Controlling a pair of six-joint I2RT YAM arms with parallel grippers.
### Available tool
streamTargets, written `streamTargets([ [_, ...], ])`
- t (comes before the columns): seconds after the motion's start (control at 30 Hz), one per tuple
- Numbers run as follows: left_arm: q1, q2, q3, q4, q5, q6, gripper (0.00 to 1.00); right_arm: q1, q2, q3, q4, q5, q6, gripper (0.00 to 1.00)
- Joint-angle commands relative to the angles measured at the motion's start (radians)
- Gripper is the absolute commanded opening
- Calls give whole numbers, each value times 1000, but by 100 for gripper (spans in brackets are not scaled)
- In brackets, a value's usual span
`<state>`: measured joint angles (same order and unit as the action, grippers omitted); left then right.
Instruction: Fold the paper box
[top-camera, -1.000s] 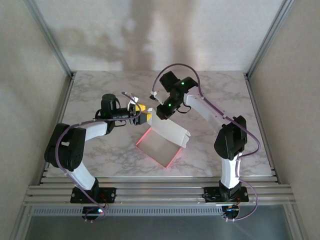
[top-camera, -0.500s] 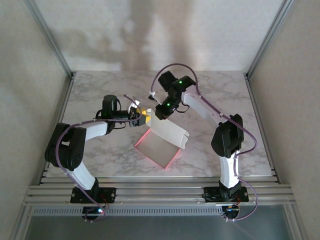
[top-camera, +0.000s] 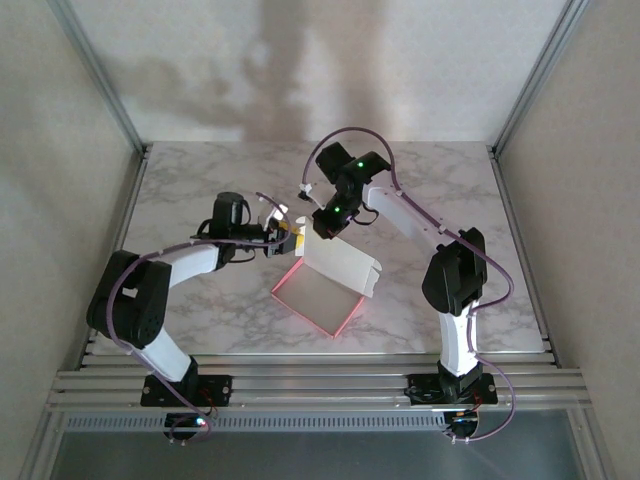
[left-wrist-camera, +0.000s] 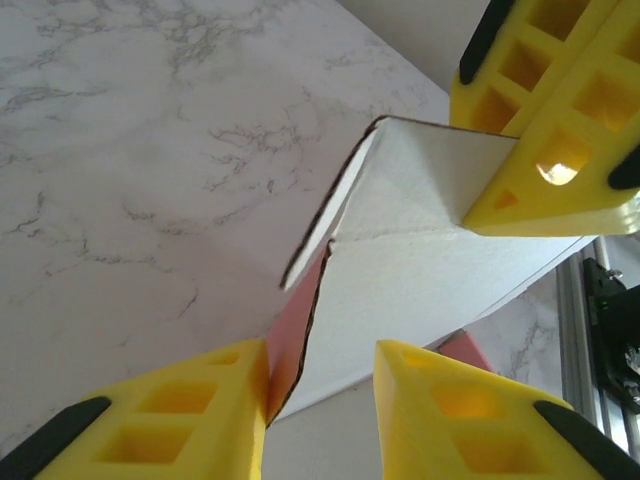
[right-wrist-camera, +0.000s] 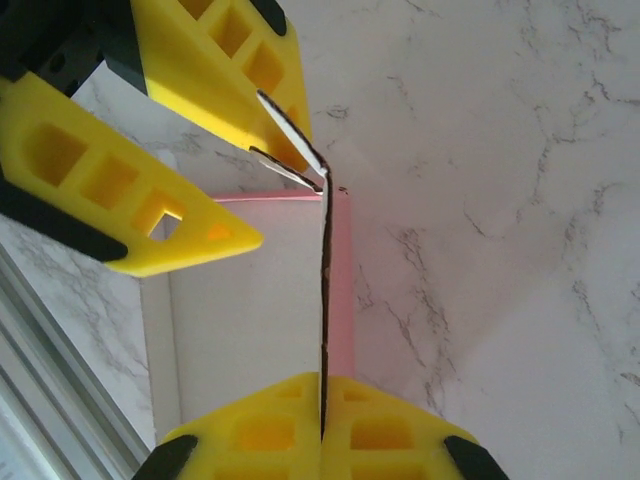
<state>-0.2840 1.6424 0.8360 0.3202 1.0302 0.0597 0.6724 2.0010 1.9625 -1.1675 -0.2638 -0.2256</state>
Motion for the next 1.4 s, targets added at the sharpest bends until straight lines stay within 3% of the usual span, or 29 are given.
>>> streamTargets([
  [0.0,-29,-19,55,-95,-59,40,32,17,-1,24,-19,33,-20,4],
  [0.3,-64,-18,116,-240,-208,37,22,33,-13,26,-23,100,-29,4],
  [0.67,-107,-19,173,-423,-268,65,21,67,-41,-5,10,210,-46,3],
  [1.37,-115,-57,261,-702,-343,92,17,154,-113,-80,75,297,-47,2],
])
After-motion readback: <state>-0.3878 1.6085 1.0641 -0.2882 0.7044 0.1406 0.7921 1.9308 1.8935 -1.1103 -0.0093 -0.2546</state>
